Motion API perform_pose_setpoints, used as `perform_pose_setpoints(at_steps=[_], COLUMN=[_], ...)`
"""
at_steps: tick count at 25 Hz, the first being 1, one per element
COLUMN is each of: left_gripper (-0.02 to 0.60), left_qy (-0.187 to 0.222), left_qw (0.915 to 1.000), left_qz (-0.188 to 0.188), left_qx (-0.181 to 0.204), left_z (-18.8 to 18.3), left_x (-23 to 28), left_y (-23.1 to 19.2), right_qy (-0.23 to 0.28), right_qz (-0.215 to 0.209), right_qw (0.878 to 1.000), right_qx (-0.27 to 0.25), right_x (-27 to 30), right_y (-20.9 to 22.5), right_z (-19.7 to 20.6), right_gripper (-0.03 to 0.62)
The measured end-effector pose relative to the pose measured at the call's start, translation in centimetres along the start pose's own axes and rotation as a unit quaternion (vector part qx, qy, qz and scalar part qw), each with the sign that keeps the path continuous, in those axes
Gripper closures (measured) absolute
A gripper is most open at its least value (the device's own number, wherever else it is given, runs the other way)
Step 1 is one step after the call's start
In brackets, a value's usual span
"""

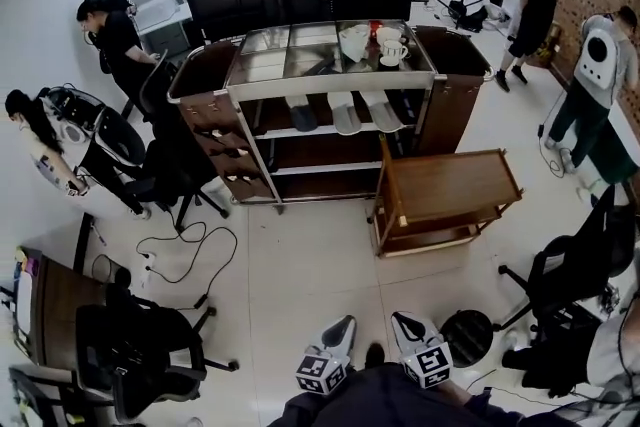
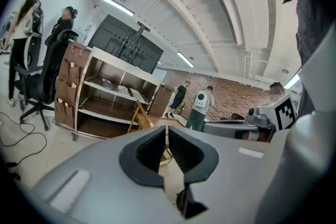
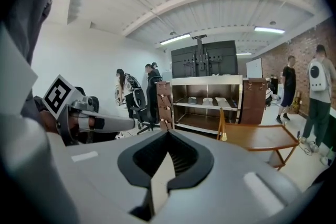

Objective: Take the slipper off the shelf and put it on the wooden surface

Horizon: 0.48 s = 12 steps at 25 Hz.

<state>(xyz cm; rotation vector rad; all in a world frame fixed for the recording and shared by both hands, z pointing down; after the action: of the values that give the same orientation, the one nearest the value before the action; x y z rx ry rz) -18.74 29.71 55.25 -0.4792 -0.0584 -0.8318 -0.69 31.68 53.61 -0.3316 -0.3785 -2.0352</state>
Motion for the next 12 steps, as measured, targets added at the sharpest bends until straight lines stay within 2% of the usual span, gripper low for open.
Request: perform_pose_setpoints(at_steps=[3,6,12], left_gripper=[0.557,0.557,0.557], left_qy=[0.01,-0.003,-0.026], left_qw=[0.9999,0.9997,0.997], left_qz=[-0.002,0.022,0.056], left_qx=[0.0,0.003,0.046], left_z=[1.3,2.3,2.6], left_x=[0.8,1.2,2.0], left_y=[3.1,5.6,8.8], right_qy=[0.002,0.001,0.017], right_qz=[-0.01,-0.013,-0.002], right_qw=[1.0,1.0,1.0], right_qx=[-0.013,-0.016,0.0], right_x=[-1.6,-3.1,-5.7], right_y=[2.0,3.2,4.1], right_z=[1.5,2.4,2.8], right_gripper=[0.599,0.599,0.599])
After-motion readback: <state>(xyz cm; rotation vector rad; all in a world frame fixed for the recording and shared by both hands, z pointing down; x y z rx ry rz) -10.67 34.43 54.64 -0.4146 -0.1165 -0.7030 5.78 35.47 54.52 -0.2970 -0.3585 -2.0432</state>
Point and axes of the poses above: the fingertips, and each gripper's own axes: x forward along the fingers, y to its right, z out of its underside, the point moved 8 cm from there along -x, backward along the fingers, and after that the axes turned 4 degrees about x, right-handed, at the moved point
